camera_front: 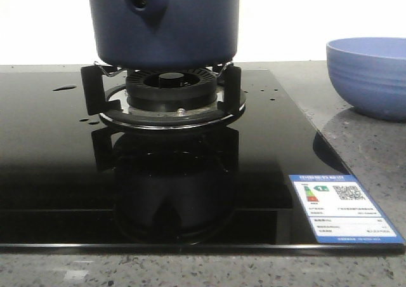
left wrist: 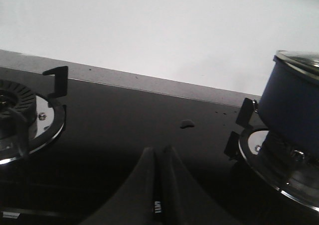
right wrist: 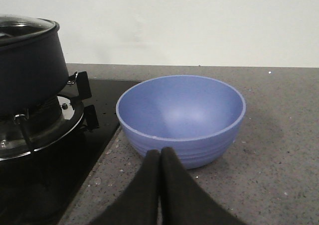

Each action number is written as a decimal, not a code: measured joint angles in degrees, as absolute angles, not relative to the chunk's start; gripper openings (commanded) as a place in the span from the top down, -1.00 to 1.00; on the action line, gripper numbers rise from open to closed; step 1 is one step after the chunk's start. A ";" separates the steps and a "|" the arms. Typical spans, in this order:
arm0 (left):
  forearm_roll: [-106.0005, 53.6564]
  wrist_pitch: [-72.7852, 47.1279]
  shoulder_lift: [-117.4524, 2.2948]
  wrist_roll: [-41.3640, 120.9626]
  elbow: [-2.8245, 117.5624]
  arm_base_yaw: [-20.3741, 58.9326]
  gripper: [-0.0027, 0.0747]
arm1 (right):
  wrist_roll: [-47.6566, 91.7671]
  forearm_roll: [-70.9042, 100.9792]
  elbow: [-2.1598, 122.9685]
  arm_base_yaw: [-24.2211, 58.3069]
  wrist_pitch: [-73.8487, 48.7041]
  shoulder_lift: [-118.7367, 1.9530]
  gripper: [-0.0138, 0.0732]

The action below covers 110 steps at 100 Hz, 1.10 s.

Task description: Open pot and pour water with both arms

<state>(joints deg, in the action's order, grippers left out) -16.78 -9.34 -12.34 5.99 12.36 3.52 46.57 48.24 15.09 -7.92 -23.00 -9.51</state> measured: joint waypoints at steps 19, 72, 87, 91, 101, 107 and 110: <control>-8.67 -9.34 -8.44 -2.52 8.42 3.52 0.98 | 46.57 48.24 15.09 -7.92 -23.00 -9.51 0.80; -7.21 -7.16 0.22 -3.25 -0.07 3.52 0.98 | 46.57 48.38 14.91 -7.92 -23.00 -9.42 0.80; -7.19 -7.16 0.22 -3.25 -0.07 3.52 0.98 | 46.57 48.38 14.91 -7.92 -23.00 -9.42 0.80; -7.19 -7.16 0.22 -3.25 -0.07 3.52 0.98 | 46.57 48.38 14.91 -7.92 -23.00 -9.42 0.80; -7.09 -7.16 0.22 -3.25 -0.07 3.52 0.98 | 46.57 48.38 14.91 -7.92 -23.00 -9.42 0.80; -7.09 -7.16 0.22 -3.25 -0.07 3.52 0.98 | 46.57 48.38 14.91 -7.92 -23.00 -9.42 0.80; -7.09 -7.16 0.22 -3.25 -0.07 3.52 0.98 | 46.57 48.38 14.91 -7.92 -23.00 -9.42 0.80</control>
